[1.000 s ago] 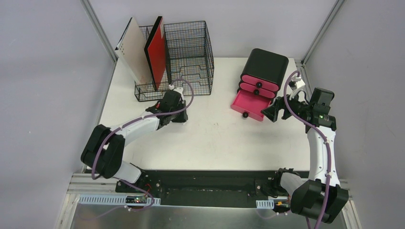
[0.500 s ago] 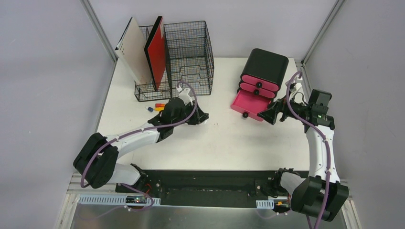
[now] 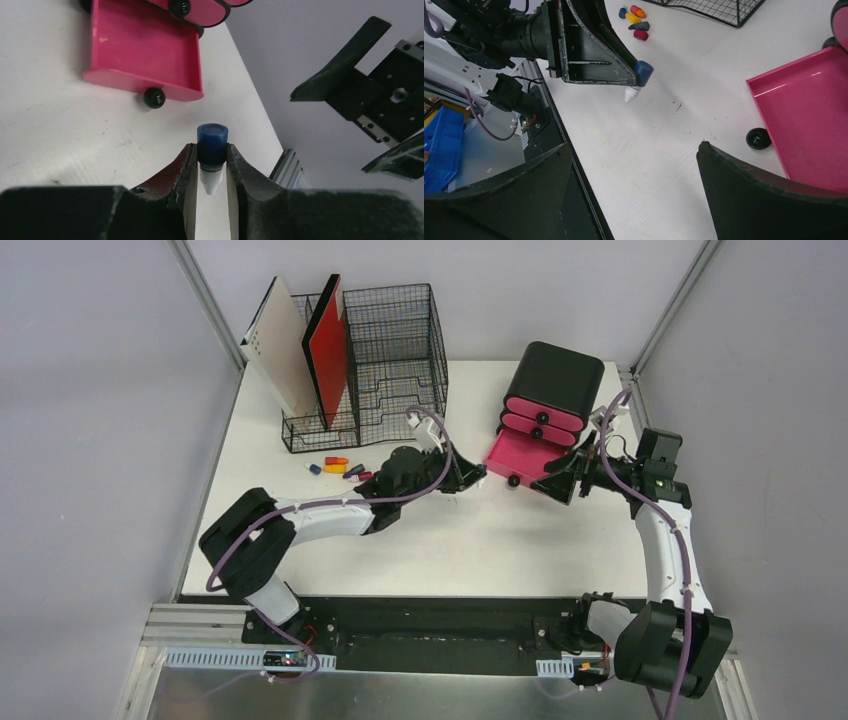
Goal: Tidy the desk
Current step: Pick up the stationery from the center of the board.
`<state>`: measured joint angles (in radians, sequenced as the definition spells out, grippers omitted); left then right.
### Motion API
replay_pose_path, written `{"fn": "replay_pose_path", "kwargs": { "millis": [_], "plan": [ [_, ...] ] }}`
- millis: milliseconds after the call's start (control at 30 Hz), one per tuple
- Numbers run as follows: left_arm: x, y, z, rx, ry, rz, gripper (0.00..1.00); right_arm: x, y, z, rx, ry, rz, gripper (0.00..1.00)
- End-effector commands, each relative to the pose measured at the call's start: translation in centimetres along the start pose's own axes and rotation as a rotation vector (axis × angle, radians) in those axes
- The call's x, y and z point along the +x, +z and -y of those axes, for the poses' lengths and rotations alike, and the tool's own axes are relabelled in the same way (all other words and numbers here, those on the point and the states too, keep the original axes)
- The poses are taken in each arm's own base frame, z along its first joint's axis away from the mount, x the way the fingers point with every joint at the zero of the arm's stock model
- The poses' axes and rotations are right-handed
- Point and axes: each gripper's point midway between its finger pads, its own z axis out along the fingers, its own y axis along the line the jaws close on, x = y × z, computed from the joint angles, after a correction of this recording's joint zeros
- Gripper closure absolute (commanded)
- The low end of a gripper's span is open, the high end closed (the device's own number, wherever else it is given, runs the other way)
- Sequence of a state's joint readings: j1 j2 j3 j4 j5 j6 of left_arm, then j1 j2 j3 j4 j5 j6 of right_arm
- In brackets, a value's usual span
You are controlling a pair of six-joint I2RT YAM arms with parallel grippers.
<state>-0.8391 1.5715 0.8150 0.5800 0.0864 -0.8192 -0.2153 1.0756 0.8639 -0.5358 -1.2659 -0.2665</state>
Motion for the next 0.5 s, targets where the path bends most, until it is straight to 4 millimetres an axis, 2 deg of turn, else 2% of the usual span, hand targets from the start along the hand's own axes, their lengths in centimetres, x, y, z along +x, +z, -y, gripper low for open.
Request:
{"fn": "replay_pose_path", "kwargs": {
  "millis": [0, 200, 333, 467],
  "plan": [
    [-3.4, 2.0, 5.8, 0.130, -0.019, 0.161, 1.00, -0.1, 0.9, -0.7, -0.074, -0.024, 0.002, 0.01],
    [-3.0, 3.9, 7.2, 0.157, -0.081, 0.219, 1.00, 0.5, 1.6, 0.2, -0.040, -0.006, -0.026, 0.03],
    [-2.7, 4.9, 7.7, 0.164, -0.111, 0.238, 1.00, 0.2, 1.6, 0.8, 0.001, -0.010, -0.021, 0.05],
    [-2.6, 6.7, 6.1, 0.084, -0.090, 0.245, 1.00, -0.7, 0.4, 1.6, 0.098, -0.043, -0.023, 0.04]
  ]
}}
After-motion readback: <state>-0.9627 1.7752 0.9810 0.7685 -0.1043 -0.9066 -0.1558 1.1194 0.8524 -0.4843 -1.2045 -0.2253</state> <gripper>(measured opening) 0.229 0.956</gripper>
